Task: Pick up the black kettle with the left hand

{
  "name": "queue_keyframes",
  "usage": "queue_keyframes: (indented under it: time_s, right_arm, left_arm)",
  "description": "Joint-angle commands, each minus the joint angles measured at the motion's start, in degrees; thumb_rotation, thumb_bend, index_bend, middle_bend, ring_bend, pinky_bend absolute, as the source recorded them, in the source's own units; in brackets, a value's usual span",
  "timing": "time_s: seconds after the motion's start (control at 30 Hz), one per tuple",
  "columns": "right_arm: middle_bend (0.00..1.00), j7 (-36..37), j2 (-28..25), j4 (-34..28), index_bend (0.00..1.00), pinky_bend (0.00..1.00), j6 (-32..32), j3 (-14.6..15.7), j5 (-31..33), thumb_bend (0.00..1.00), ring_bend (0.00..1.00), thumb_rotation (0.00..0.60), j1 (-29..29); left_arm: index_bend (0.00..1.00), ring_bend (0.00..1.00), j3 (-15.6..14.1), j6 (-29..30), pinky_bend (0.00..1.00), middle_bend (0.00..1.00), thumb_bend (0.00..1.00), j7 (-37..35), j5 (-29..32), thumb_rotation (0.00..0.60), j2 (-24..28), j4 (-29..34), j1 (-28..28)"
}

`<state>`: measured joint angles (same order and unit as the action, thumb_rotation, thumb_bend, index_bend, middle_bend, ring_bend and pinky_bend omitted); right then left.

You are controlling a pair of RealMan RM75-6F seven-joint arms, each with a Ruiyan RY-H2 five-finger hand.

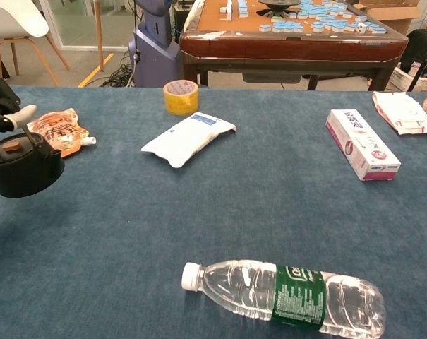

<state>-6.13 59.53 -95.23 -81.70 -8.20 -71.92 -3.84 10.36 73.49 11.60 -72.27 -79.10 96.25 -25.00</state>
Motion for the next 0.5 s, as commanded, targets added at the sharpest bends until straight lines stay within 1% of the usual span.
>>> queue_keyframes:
  time_s: [0.03, 0.17, 0.3, 0.43, 0.5]
  right_arm:
    - [0.28, 0.01, 0.01, 0.0, 0.3, 0.11, 0.01, -0.01, 0.05, 0.06, 0.13, 0.6, 0.01]
    - [0.28, 0.02, 0.05, 0.05, 0.3, 0.12, 0.1, -0.02, 0.13, 0.06, 0.13, 0.6, 0.0]
    - [0.28, 0.12, 0.1, 0.15, 0.3, 0.11, 0.08, -0.07, 0.09, 0.06, 0.13, 0.6, -0.03]
    - [0.28, 0.15, 0.15, 0.22, 0.3, 0.11, 0.22, -0.07, 0.1, 0.06, 0.13, 0.6, -0.1]
    - [0.28, 0.14, 0.23, 0.3, 0.3, 0.11, 0.32, -0.06, 0.16, 0.06, 0.13, 0.6, -0.13]
  left_arm:
    - [1.0, 1.0, 0.02, -0.13, 0.4, 1.0, 0.47, -0.03, -0.14, 0.42, 0.16, 0.08, -0.11]
    - [1.0, 1.0, -0.09, -0.37, 0.43, 1.0, 0.47, 0.01, -0.42, 0.421, 0.37, 0.06, -0.22]
    - [1.0, 1.0, -0.22, -0.61, 0.49, 1.0, 0.47, 0.11, -0.57, 0.426, 0.52, 0.1, -0.3]
    - [1.0, 1.0, -0.32, -0.66, 0.5, 1.0, 0.47, 0.49, -0.74, 0.493, 0.66, 0.16, -0.37]
    - [1.0, 1.0, -0.33, -0.66, 0.5, 1.0, 0.47, 0.48, -0.77, 0.498, 0.65, 0.19, -0.38]
